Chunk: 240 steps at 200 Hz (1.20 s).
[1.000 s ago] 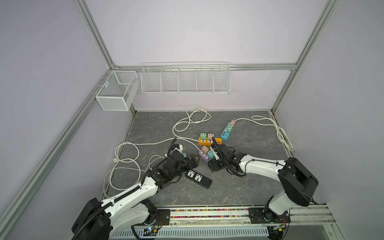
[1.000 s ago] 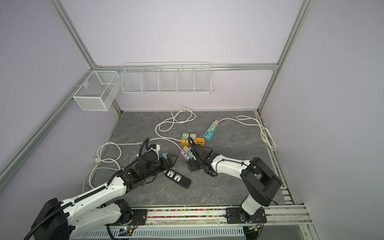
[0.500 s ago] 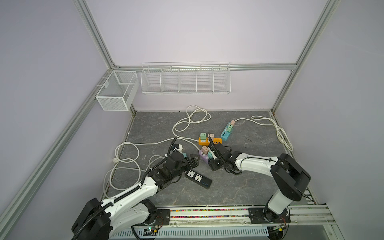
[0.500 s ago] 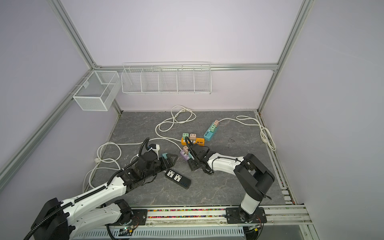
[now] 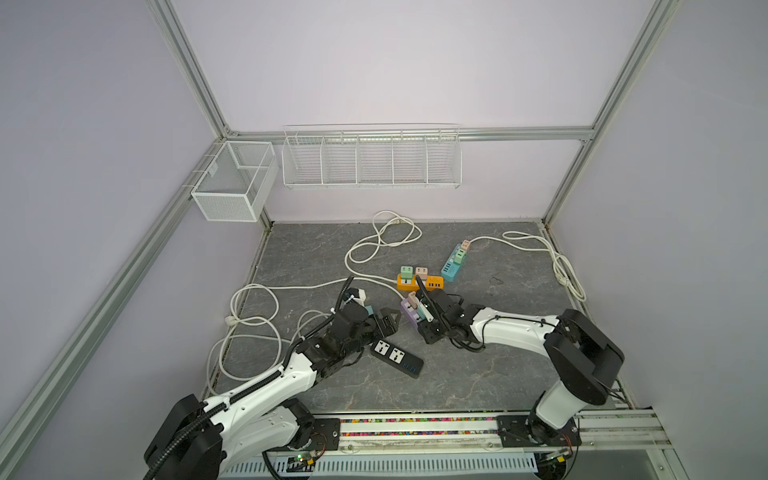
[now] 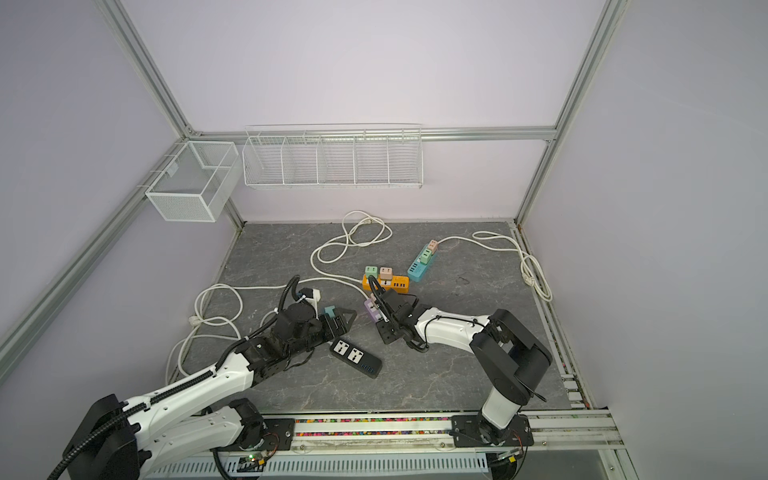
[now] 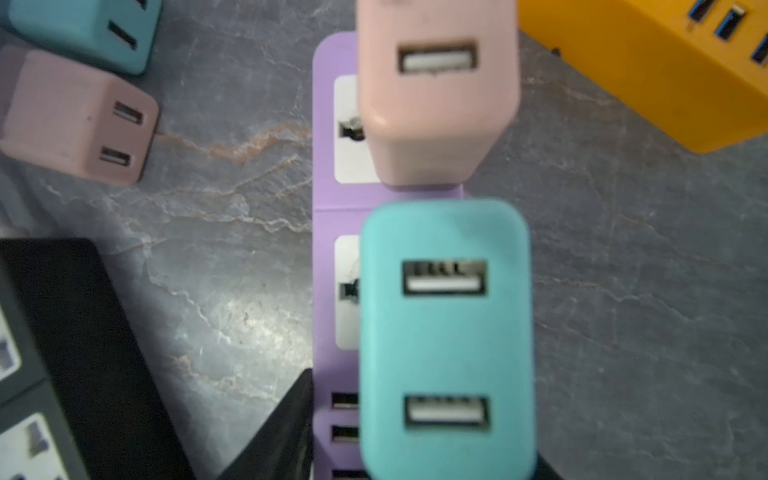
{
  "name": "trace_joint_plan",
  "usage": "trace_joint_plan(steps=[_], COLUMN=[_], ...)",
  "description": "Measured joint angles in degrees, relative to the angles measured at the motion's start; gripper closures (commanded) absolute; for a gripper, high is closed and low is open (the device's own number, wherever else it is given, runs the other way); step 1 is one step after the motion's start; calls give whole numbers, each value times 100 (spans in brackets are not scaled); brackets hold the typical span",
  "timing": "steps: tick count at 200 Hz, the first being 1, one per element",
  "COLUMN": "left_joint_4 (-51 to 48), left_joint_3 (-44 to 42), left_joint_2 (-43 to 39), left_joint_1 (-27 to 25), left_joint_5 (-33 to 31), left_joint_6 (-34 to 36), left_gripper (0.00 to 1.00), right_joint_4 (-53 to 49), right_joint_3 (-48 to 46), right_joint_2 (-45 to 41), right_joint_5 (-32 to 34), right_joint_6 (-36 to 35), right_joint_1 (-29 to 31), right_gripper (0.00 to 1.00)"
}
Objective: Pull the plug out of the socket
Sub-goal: 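Close the right gripper on the pink plug while the left grips the purple strip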
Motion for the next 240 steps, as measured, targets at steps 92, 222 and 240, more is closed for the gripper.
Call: trace_joint_plan(steps=[92,222,240], left_joint_4=[361,380,376], left_joint_3=[-85,37,138], left_joint_2=[439,909,1027], left_joint_1=[-210,-315,-313], left_joint_5=[380,284,223], left_joint_6=[-214,-55,70], left_gripper=[14,29,29], right_joint_4=[-251,-1231,-1475], right_joint_3=[-855,-570,-249], right_joint_2=[-870,-1987,-2133], right_joint_5=[284,531,577], right_joint_6=[774,1088,1071], right_joint_1=[737,887,846], right_gripper=[50,15,14])
